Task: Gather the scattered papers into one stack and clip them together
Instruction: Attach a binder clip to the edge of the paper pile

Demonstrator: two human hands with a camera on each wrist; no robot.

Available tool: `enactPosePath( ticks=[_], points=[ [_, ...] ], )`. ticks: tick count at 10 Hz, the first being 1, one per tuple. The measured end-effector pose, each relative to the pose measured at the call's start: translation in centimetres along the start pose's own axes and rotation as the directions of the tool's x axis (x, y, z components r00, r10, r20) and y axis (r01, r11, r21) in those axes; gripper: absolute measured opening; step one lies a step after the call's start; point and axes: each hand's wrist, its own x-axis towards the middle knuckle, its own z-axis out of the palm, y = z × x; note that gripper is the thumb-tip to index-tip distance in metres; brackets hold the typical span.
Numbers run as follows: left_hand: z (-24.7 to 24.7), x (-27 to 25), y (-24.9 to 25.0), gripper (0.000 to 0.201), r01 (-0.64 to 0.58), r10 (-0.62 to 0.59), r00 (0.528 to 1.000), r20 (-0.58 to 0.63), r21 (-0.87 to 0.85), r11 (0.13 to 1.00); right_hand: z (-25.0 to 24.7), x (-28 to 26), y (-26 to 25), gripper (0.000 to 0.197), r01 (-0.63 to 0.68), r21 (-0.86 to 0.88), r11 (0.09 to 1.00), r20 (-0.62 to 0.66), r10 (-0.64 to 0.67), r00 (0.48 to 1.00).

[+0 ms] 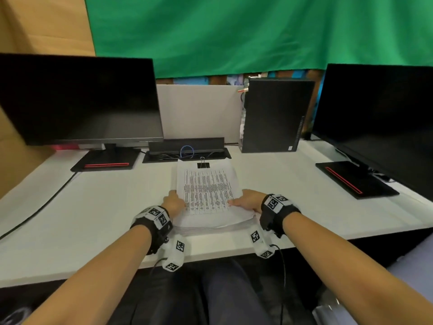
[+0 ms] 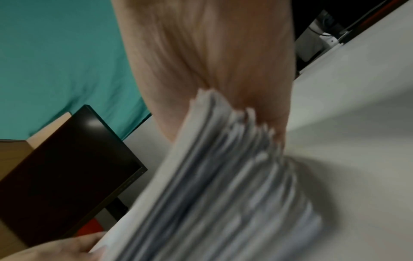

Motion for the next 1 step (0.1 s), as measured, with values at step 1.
enactPosePath(
  ticks=[1],
  points=[
    [-0.49,2.41,-1.61,0.089,0.084,-0.077,0.996,0.043,-0.199,0.976,-1.45,-6.93,-3.66,0.083,-0.011,-0.013,1.000,-0.140,0.009,0.990]
  ],
)
